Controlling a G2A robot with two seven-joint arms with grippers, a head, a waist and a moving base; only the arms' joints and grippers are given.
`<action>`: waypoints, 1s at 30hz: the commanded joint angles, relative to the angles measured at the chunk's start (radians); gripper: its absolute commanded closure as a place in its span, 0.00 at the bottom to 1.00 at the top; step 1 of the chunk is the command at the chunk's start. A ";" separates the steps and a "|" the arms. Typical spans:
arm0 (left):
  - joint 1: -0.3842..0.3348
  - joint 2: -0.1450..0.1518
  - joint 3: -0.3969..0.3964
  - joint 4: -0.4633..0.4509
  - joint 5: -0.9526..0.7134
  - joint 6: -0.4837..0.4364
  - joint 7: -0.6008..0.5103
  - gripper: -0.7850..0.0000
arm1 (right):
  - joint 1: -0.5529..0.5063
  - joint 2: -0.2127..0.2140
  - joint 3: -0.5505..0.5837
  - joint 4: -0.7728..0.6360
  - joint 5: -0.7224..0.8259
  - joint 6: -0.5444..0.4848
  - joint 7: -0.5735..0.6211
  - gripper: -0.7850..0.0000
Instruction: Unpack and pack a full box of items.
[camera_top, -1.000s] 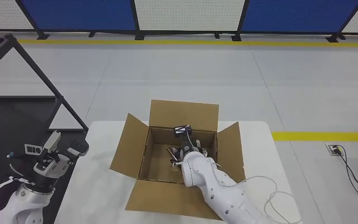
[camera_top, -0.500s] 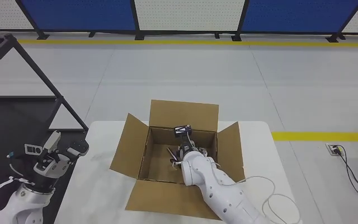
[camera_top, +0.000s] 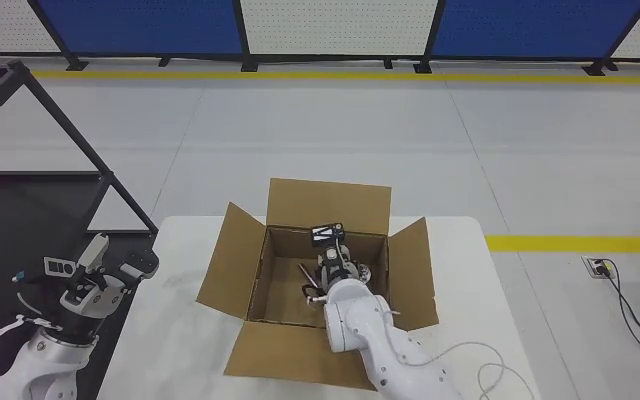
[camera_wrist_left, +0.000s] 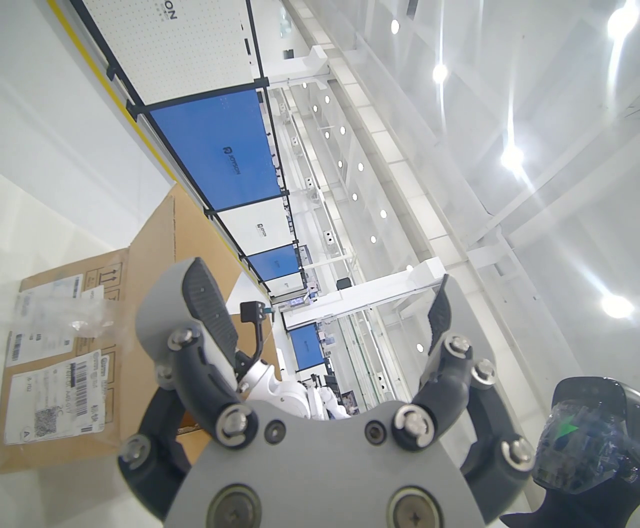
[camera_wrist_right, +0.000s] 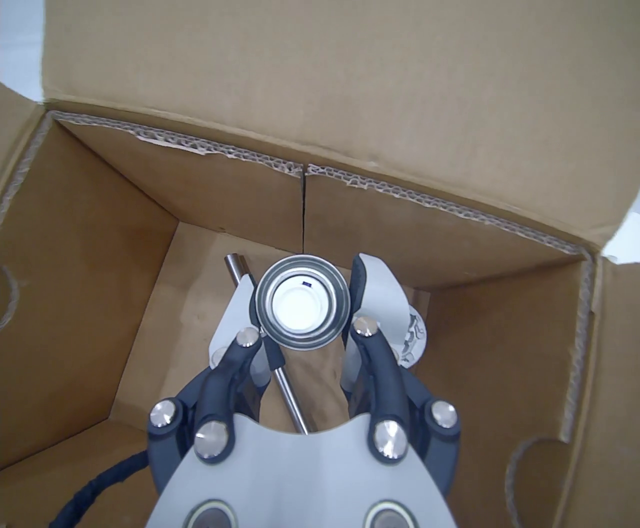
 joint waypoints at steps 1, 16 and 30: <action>0.000 0.000 0.000 0.000 0.000 0.000 0.000 0.00 | -0.055 0.012 0.019 -0.093 -0.053 -0.014 0.015 1.00; 0.000 0.000 0.000 0.000 0.000 0.000 0.000 0.00 | -0.239 0.043 0.089 -0.367 -0.149 -0.063 -0.004 1.00; 0.000 0.000 0.000 0.000 0.000 0.000 0.000 0.00 | -0.326 0.051 0.132 -0.510 -0.152 -0.128 -0.071 1.00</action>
